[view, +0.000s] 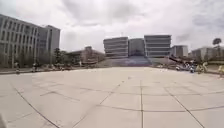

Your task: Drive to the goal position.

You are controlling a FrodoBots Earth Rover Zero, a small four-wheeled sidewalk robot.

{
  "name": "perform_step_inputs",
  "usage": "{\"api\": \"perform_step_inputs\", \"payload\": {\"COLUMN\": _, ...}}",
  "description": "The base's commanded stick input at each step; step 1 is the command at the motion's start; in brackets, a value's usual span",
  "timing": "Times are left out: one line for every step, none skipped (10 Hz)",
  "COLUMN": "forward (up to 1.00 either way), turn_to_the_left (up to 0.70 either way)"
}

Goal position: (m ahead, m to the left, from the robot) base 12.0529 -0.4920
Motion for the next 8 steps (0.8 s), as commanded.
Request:
{"api": "perform_step_inputs", "payload": {"forward": 1.0, "turn_to_the_left": 0.03}}
{"api": "perform_step_inputs", "payload": {"forward": 1.0, "turn_to_the_left": 0.03}}
{"api": "perform_step_inputs", "payload": {"forward": 1.0, "turn_to_the_left": 0.03}}
{"api": "perform_step_inputs", "payload": {"forward": 1.0, "turn_to_the_left": 0.03}}
{"api": "perform_step_inputs", "payload": {"forward": 1.0, "turn_to_the_left": 0.03}}
{"api": "perform_step_inputs", "payload": {"forward": 1.0, "turn_to_the_left": 0.03}}
{"api": "perform_step_inputs", "payload": {"forward": 1.0, "turn_to_the_left": 0.03}}
{"api": "perform_step_inputs", "payload": {"forward": 1.0, "turn_to_the_left": 0.03}}
